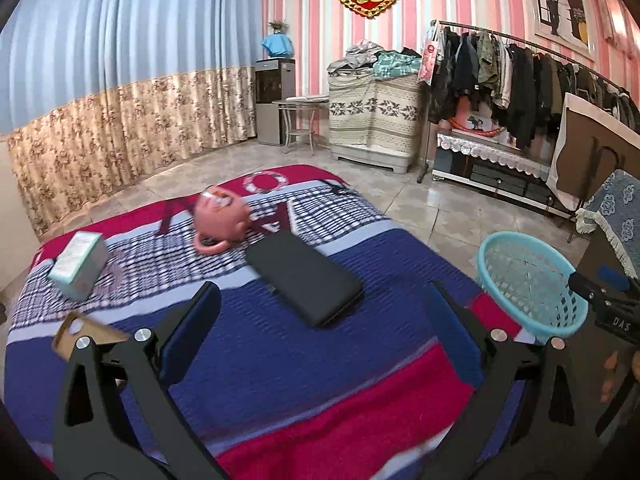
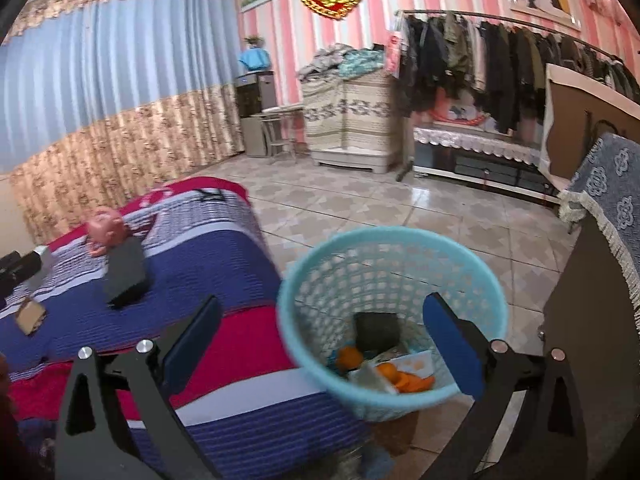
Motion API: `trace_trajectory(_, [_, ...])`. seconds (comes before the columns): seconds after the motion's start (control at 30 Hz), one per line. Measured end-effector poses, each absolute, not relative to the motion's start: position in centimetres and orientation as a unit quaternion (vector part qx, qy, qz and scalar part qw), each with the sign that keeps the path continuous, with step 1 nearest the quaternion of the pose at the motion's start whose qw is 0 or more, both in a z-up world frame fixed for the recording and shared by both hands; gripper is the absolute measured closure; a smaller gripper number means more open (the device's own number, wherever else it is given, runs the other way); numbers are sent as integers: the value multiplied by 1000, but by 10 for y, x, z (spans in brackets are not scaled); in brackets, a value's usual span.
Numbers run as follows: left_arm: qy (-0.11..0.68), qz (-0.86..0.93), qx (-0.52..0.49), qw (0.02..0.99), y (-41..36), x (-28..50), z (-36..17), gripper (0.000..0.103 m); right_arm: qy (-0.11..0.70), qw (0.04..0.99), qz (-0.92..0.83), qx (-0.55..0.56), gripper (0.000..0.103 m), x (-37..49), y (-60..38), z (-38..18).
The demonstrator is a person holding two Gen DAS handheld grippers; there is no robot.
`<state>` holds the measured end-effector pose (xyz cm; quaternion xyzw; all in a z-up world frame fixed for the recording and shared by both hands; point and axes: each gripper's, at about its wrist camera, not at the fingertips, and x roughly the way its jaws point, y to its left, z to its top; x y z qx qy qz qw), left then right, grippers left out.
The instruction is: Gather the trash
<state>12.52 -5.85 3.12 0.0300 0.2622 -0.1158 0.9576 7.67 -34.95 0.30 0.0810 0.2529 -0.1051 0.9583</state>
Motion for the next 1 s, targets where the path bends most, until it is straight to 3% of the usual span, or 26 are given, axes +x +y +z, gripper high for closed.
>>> trace_trajectory(0.37, [238, -49, 22, 970, -18, 48, 28, 6, 238, 968, -37, 66, 5, 43, -274, 15])
trace_trajectory(1.0, [197, -41, 33, 979, 7, -18, 18, 6, 215, 977, 1, 6, 5, -6, -198, 22])
